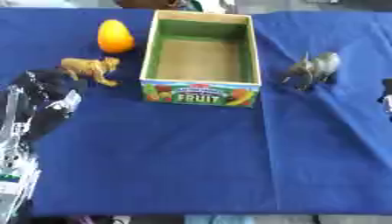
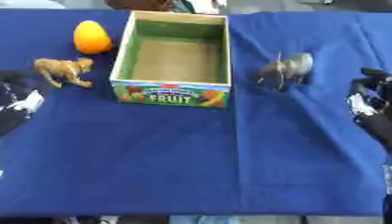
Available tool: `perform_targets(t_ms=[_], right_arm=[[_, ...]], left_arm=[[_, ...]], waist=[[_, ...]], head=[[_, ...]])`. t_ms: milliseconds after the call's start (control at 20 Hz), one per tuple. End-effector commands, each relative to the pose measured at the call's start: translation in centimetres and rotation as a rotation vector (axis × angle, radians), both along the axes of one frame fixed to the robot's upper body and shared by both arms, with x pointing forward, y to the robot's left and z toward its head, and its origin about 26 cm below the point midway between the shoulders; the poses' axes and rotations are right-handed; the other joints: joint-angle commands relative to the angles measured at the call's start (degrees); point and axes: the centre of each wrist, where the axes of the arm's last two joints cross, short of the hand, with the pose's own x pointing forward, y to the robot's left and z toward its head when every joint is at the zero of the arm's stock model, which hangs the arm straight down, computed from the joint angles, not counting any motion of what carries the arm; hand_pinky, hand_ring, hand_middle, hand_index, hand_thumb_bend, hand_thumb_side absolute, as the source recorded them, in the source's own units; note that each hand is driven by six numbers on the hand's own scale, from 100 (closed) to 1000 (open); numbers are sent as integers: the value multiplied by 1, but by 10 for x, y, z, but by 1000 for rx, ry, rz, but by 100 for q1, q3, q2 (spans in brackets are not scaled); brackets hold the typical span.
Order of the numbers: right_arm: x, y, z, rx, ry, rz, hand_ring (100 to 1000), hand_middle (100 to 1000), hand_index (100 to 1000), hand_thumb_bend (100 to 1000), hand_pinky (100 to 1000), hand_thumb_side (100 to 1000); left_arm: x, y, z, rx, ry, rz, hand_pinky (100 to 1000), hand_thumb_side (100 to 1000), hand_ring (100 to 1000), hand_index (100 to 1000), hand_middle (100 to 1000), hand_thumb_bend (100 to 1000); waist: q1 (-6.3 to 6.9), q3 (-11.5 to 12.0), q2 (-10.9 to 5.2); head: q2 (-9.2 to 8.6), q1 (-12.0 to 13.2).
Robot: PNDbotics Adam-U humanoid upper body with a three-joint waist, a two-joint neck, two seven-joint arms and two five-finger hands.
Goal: Pick up objects on the table and place them in the box.
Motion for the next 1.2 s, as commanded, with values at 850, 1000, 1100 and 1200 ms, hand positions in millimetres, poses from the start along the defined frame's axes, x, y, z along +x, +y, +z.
perform_targets(t_ms=[850, 1000, 1100, 1200], right_arm=[[0, -2, 11, -11, -31, 4, 793, 603, 809, 100, 589, 261], [0, -3, 11, -12, -32, 0, 793, 603, 809, 100, 589, 262], [0, -4, 10, -13, -29, -1, 793, 603, 809, 100, 589, 262], [0, -4, 10, -15, -27, -1, 794, 603, 809, 100, 589, 263]], left_arm=[[1, 2, 9, 52, -16, -29, 521, 210, 488, 641, 502, 635], [0, 8, 19, 113, -32, -31, 525, 208, 493, 646, 506, 647], [-1, 14, 30, 179, -47, -35, 532, 205, 498, 655, 512, 673], [-2, 21, 42, 251, -54, -39, 540, 206, 505, 663, 519, 708]], waist=[[14, -9, -74], [23, -15, -76], [39, -24, -83], [52, -27, -101]], head=[[-90, -16], [-69, -27], [-83, -24], [-68, -29]])
